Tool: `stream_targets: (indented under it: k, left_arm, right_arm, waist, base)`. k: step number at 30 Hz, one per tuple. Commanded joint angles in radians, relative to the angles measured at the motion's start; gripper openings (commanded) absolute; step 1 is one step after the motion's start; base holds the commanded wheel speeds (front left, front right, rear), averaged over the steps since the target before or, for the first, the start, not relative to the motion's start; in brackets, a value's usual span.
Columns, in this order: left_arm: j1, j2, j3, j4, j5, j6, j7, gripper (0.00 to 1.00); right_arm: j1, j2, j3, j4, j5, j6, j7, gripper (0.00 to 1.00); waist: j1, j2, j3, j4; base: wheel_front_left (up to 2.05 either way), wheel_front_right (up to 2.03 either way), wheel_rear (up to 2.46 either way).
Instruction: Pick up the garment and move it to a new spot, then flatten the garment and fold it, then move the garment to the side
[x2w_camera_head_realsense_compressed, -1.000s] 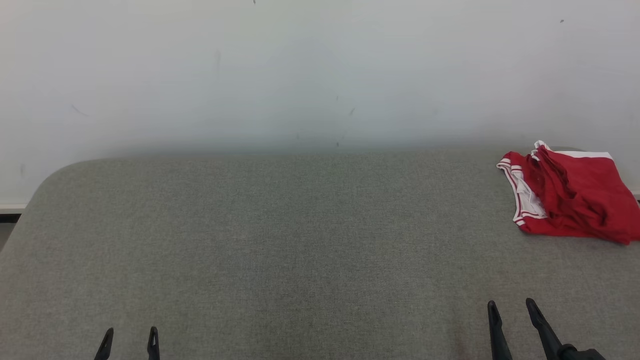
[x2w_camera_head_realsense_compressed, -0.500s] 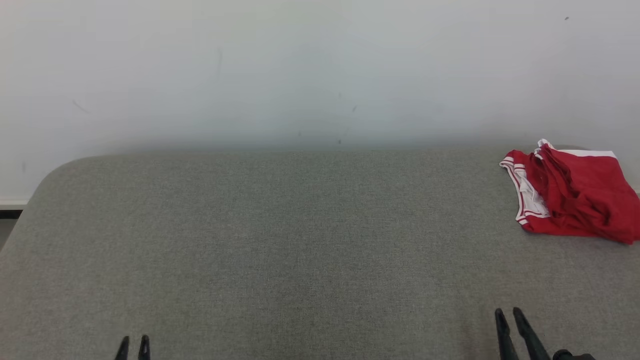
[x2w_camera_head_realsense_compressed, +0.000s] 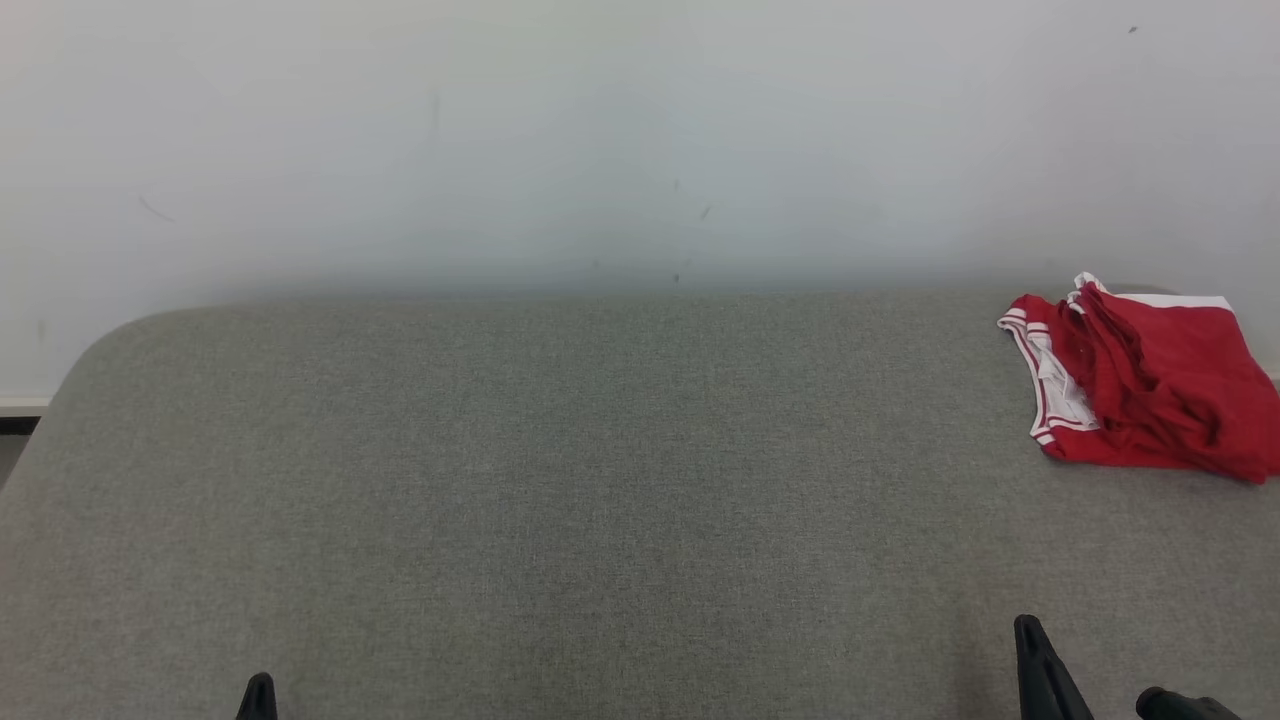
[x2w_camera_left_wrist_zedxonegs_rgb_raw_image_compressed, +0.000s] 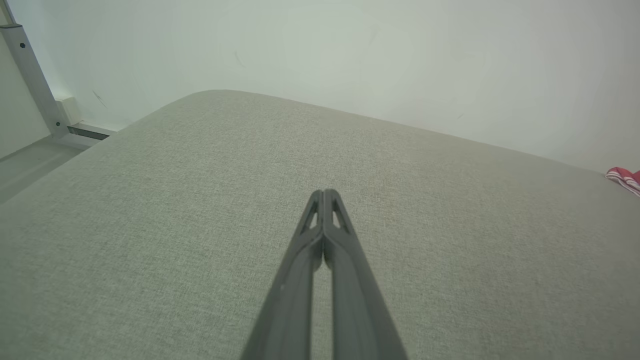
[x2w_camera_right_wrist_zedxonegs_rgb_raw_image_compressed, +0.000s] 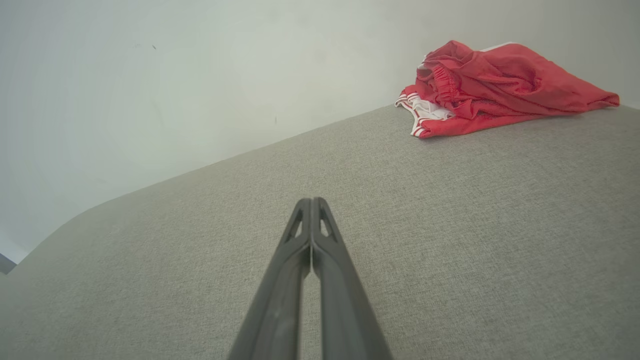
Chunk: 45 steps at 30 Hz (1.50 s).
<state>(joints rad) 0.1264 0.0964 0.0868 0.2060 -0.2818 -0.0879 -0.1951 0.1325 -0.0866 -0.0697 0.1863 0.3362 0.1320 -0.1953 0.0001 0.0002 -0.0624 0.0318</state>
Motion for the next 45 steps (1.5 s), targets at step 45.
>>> stream_targets:
  k: [45]
  left_arm:
    - [-0.141,-0.023,0.015,0.011,-0.719,-0.024,0.163,0.00]
  right_arm:
    - [-0.143,0.019,-0.025,0.022,0.690,-0.001,0.166,0.00]
  waist:
    - [0.0000,-0.0002,0.026,-0.013]
  base:
    - [0.00,0.00,0.00]
